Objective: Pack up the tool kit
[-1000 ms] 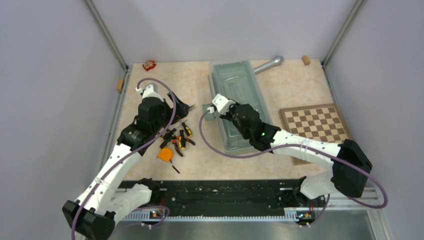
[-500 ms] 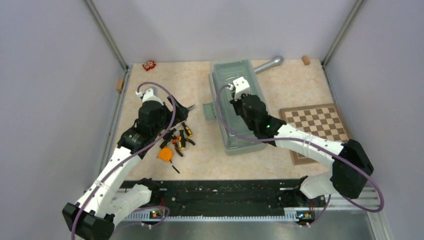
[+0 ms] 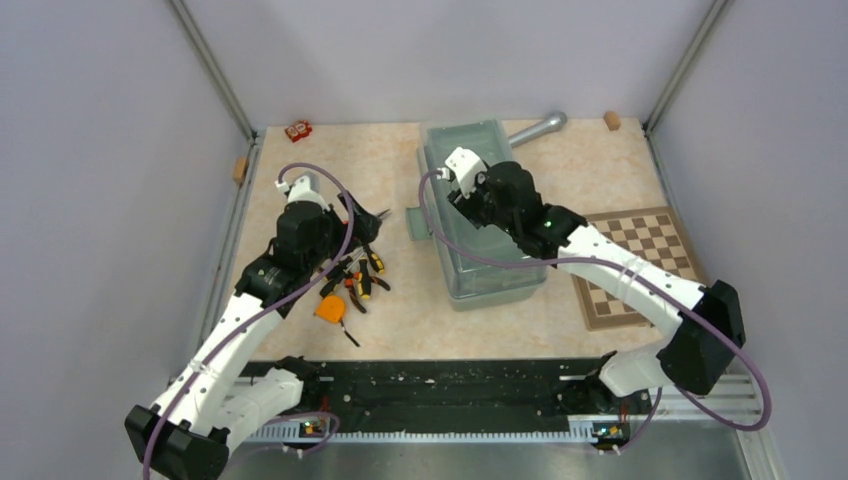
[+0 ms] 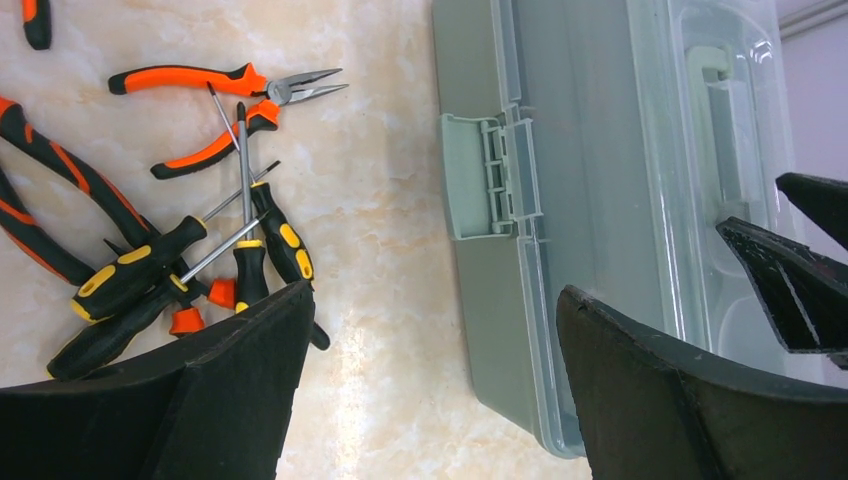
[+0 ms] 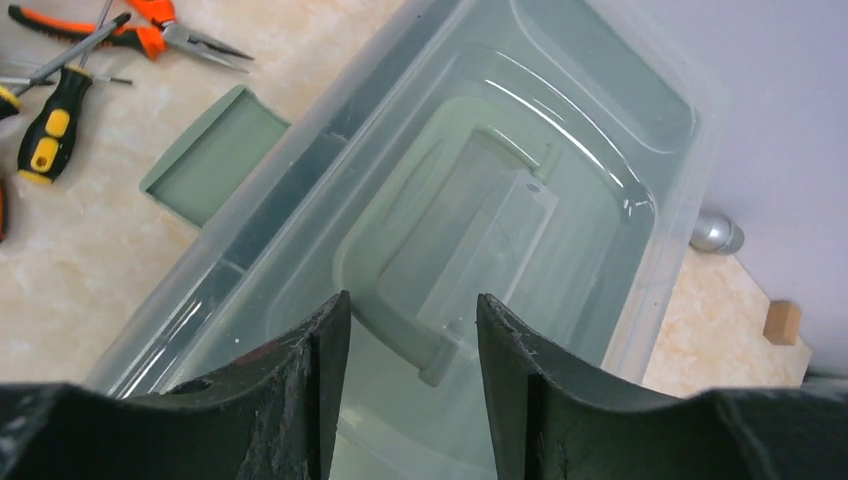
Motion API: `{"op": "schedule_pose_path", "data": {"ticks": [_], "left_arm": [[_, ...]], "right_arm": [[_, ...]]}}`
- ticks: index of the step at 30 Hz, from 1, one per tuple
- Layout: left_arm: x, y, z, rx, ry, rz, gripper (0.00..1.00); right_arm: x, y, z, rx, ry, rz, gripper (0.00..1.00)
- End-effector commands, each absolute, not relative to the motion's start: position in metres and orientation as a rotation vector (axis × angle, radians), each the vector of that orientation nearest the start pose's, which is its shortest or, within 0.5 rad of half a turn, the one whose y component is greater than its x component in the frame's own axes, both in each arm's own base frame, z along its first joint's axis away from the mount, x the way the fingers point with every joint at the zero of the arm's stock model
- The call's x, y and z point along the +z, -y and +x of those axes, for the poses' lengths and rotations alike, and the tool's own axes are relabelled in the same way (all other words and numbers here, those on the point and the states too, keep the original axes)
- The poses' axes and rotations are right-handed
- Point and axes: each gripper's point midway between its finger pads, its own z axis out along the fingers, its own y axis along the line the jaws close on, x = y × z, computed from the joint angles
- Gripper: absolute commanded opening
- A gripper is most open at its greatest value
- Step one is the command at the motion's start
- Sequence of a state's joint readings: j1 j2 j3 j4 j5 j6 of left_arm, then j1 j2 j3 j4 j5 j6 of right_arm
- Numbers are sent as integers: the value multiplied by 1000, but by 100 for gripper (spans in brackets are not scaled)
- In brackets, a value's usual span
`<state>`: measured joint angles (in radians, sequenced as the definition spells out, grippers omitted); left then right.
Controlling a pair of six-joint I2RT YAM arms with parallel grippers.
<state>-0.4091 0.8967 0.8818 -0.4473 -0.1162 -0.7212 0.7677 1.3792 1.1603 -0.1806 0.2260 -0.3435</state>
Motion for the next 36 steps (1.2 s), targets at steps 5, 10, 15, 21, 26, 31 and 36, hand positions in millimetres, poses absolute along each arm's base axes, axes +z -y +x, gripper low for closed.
{"op": "schedule_pose_path", "data": {"ticks": [5, 10, 15, 21, 26, 31, 36], "left_arm": [[257, 146, 286, -677, -1998, -306, 95], [254, 147, 284, -686, -2009, -308, 95], [256, 142, 280, -670, -2008, -313, 95], [256, 138, 274, -663, -2005, -323, 95], [258, 136, 272, -662, -1998, -321, 95], [262, 137, 272, -668, -1989, -314, 95], [264, 141, 273, -689, -1989, -308, 95]], "right_arm": [[257, -291, 343, 304, -1911, -920, 45], [250, -305, 358, 377, -2087, -644, 46], [225, -309, 363, 408, -2240, -481, 53], [212, -333, 356, 663, -2359, -350, 53], [222, -363, 346, 948, -2370, -325, 49], [254, -383, 339, 1182, -2294, -301, 45], [278, -373, 351, 1225, -2213, -216, 39]]}}
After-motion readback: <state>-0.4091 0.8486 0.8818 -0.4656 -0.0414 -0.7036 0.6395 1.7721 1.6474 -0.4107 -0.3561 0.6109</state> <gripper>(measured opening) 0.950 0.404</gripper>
